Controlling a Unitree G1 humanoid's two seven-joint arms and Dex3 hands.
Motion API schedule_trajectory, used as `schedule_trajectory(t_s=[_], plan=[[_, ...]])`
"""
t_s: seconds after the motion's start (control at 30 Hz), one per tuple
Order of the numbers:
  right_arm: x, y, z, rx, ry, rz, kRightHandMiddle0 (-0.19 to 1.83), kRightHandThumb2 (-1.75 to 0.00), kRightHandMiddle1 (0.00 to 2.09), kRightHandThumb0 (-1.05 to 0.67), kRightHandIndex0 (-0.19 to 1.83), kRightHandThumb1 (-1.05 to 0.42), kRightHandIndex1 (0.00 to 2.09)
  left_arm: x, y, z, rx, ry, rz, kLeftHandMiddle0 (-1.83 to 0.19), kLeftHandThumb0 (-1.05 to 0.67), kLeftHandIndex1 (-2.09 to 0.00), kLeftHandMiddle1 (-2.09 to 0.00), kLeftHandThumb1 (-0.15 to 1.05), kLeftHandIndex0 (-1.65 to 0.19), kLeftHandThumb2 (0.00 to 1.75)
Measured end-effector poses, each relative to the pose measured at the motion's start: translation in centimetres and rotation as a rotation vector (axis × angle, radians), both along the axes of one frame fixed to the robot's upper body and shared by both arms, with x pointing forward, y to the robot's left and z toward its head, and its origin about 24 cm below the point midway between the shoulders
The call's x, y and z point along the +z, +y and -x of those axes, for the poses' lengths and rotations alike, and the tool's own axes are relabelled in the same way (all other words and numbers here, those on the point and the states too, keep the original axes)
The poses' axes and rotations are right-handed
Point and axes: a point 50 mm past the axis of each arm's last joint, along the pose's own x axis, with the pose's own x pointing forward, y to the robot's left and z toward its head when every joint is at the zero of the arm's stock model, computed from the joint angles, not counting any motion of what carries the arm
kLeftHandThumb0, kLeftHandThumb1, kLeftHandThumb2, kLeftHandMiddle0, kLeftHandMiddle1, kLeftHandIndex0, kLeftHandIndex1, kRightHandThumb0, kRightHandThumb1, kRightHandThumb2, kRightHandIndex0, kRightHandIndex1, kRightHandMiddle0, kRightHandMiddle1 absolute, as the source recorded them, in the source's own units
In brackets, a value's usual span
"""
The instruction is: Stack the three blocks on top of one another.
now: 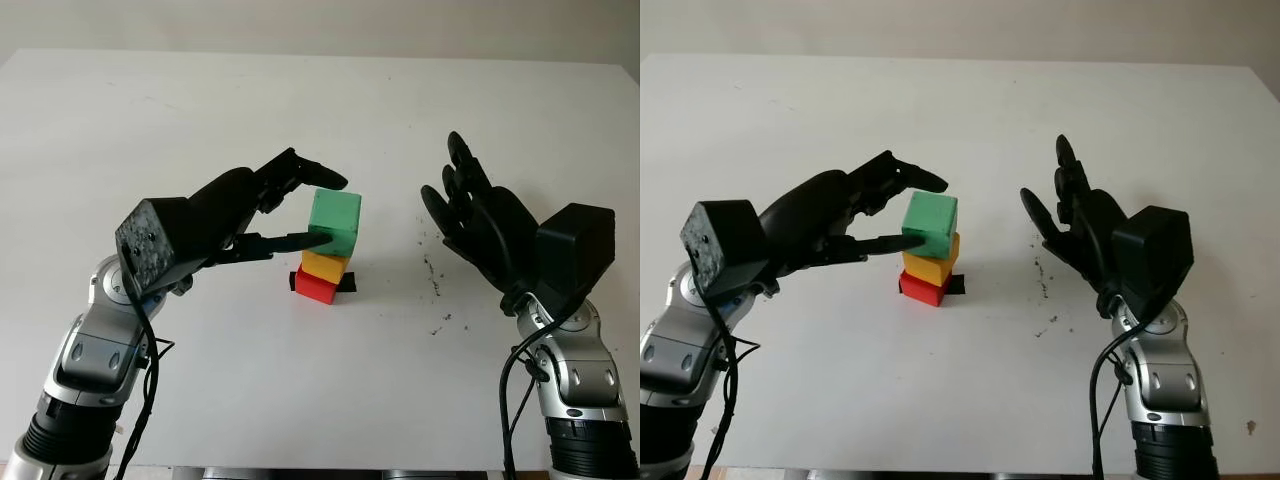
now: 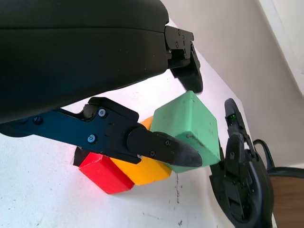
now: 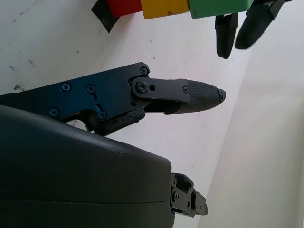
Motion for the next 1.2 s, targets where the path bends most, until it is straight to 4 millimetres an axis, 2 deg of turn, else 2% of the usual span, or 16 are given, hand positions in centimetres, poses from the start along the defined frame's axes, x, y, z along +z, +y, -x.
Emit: schedule_trajectory(t_s=[0.23, 0.43, 0.57, 0.67, 0.7, 0.77, 0.9, 1.07, 1.2], plan=[[-0.1, 0.0, 0.0, -0.002, 0.006, -0.003, -0.19, -0.42, 0.01, -0.66, -0.19, -1.05, 0.00, -0.1, 0.1, 0.2, -0.010, -0.021, 0.001, 0.08, -0.43, -0.17, -0.05, 1.01, 0.02, 0.05], [-0.3, -0.1, -0.1, -0.001, 0.014, -0.003, -0.19, -0.41, 0.00, -0.68, -0.19, -1.05, 0.00, -0.1, 0.3, 0.3, -0.006, -0.022, 0.004, 0.12, -0.49, -0.10, -0.04, 0.99, 0.06, 0.05], [-0.4, -0.1, -0.1, 0.008, 0.008, -0.005, -0.19, -0.42, 0.01, -0.67, -0.19, -1.05, 0.00, 0.2, 0.6, 0.5, -0.011, -0.031, 0.037, 0.19, -0.58, -0.05, -0.01, 0.96, 0.14, 0.04], [-0.3, 0.0, -0.1, 0.009, 0.002, -0.004, -0.19, -0.42, 0.02, -0.67, -0.19, -1.05, 0.00, 0.5, 1.3, 1.3, 0.024, -0.024, 0.095, 0.19, -0.78, -0.01, 0.00, 1.01, 0.19, 0.07], [-0.3, 0.0, -0.1, 0.008, 0.002, -0.004, -0.19, -0.42, 0.02, -0.67, -0.19, -1.05, 0.00, 0.5, 1.6, 1.6, 0.055, -0.025, 0.119, 0.19, -0.85, 0.00, 0.00, 1.03, 0.19, 0.23], [-0.3, 0.0, -0.2, 0.007, 0.002, -0.002, -0.19, -0.42, 0.03, -0.67, -0.19, -1.05, 0.00, 0.4, 2.4, 2.2, 0.122, -0.034, 0.173, 0.19, -0.87, 0.00, 0.00, 1.04, 0.19, 0.39], [-0.4, 0.5, -0.3, 0.005, -0.004, -0.020, -0.19, -0.45, 0.03, -0.67, -0.19, -1.05, 0.00, -0.1, 3.9, 3.1, 0.293, -0.052, 0.465, 0.19, -0.85, 0.00, 0.00, 1.05, 0.19, 0.62], [-0.8, 1.3, -0.4, 0.018, 0.003, -0.067, -0.19, -0.51, 0.00, -0.66, -0.19, -1.05, 0.00, -0.4, 5.9, 3.6, 0.414, -0.115, 0.608, 0.19, -0.82, 0.00, 0.00, 1.05, 0.19, 0.75], [-0.8, 2.0, -0.6, 0.031, -0.001, -0.129, -0.19, -0.66, 0.00, -0.69, -0.19, -1.05, 0.00, -1.7, 7.3, 3.1, 0.508, -0.103, 0.670, 0.19, -0.81, 0.00, 0.00, 1.05, 0.19, 0.72]])
